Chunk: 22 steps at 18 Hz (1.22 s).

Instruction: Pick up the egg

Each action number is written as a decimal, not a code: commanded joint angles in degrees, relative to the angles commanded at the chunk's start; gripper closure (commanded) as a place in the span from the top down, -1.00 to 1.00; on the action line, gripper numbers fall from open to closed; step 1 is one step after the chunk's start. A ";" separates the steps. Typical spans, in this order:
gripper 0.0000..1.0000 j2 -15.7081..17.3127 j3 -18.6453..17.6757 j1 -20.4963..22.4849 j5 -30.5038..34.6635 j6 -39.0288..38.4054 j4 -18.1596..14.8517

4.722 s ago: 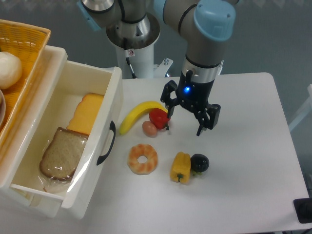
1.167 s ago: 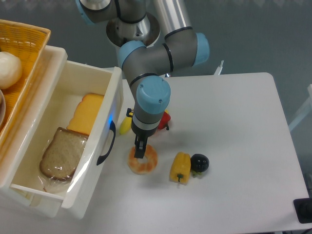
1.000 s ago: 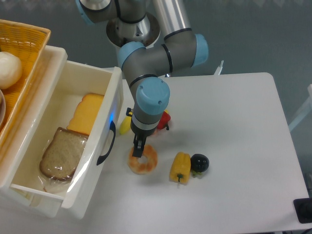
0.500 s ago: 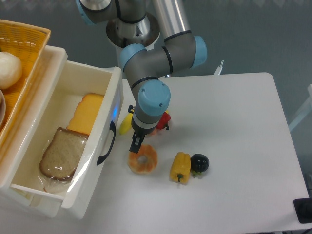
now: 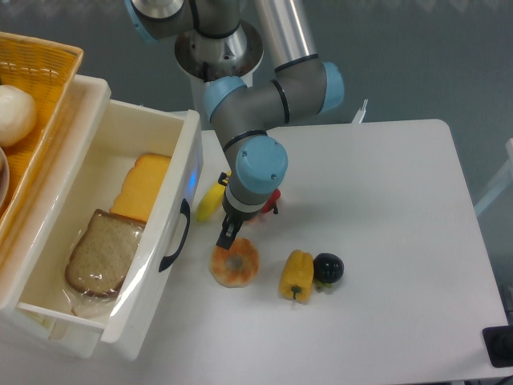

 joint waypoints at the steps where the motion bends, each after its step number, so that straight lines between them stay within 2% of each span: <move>1: 1.00 -0.44 -0.44 0.44 0.00 0.79 0.09; 22: 1.00 -0.62 -2.99 2.29 0.00 3.35 1.32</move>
